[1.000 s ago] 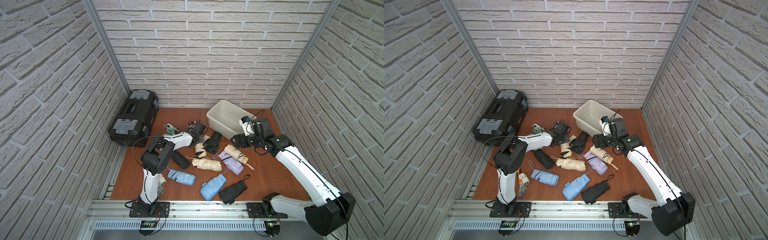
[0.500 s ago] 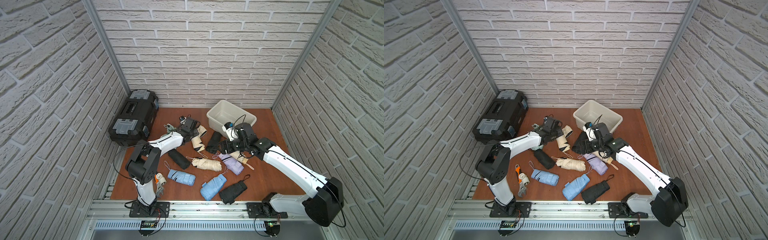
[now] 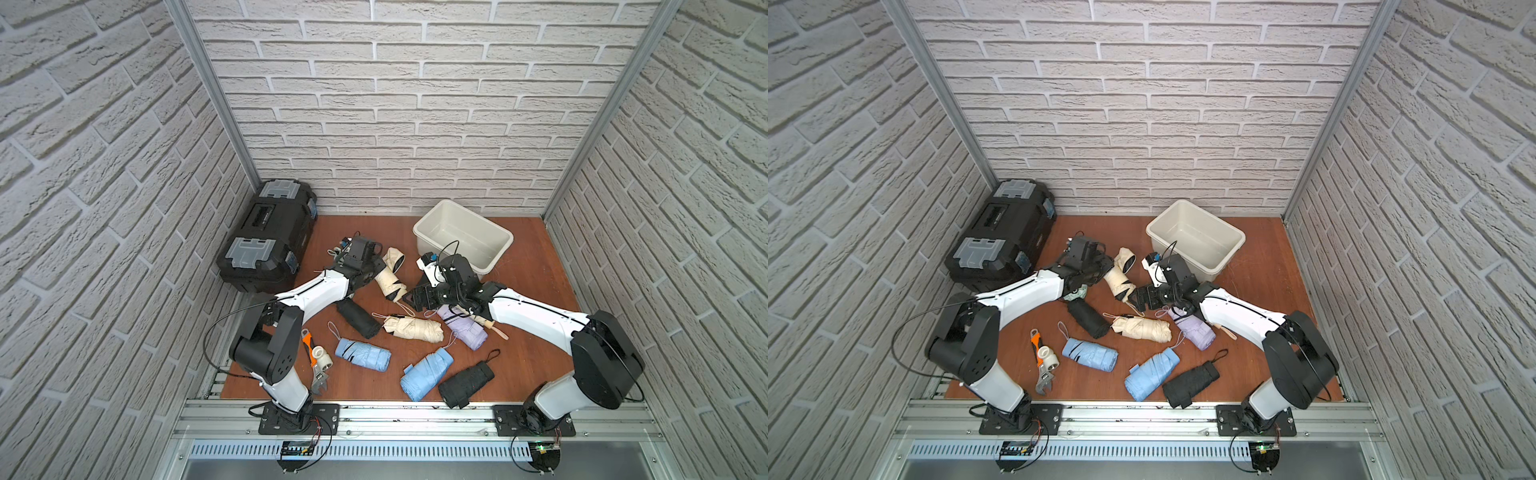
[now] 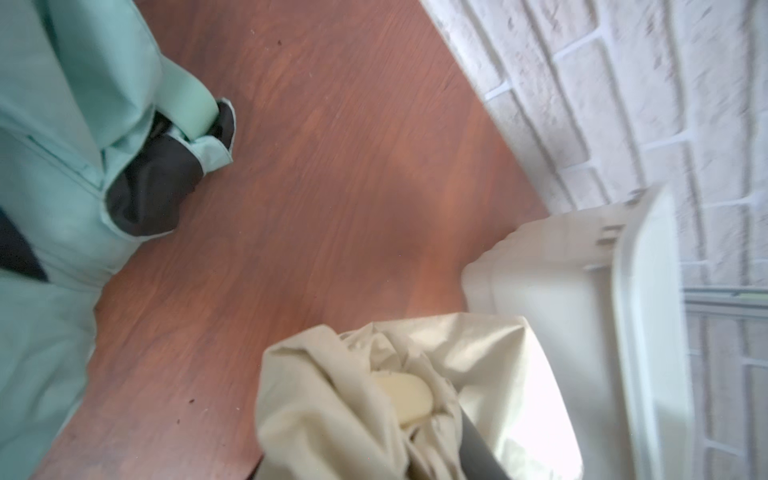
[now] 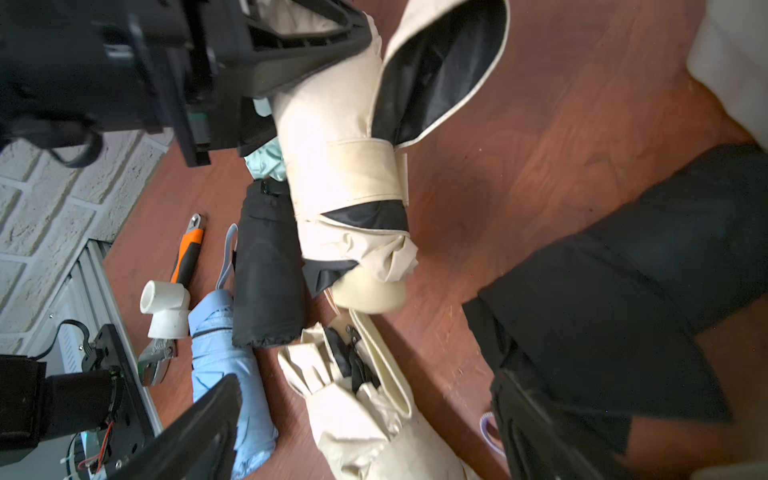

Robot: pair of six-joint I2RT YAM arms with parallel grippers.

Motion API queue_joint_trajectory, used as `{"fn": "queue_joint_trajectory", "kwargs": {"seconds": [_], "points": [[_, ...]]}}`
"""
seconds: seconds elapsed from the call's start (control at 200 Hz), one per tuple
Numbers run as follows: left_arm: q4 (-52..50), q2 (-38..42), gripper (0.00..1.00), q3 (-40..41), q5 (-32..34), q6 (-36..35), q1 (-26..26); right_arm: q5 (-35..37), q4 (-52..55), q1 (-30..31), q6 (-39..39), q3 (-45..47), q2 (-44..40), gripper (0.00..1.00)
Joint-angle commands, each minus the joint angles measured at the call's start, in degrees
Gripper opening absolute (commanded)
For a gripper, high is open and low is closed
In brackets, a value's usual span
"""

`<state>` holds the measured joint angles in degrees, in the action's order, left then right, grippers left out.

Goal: Put the umbrella into the storage box
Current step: Pick up the umbrella from the center of the board.

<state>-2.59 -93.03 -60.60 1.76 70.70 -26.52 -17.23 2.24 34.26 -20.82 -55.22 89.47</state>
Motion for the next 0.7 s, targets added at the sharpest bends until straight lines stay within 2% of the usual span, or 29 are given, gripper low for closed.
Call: {"fn": "queue_joint_trajectory", "kwargs": {"seconds": [0.0,0.275,0.695], "points": [[8.09,4.93,0.45,0.86,-4.07,5.17,0.3,-2.73,-12.92,0.49,-1.41,1.08,1.62,0.99],[11.88,9.18,0.45,3.38,-6.22,11.13,0.4,-7.41,-24.51,1.03,-5.11,0.01,6.53,0.98],[12.26,11.79,0.45,4.92,-5.73,16.37,0.14,-7.74,-31.57,1.33,-6.37,-0.67,7.56,0.77]]}}
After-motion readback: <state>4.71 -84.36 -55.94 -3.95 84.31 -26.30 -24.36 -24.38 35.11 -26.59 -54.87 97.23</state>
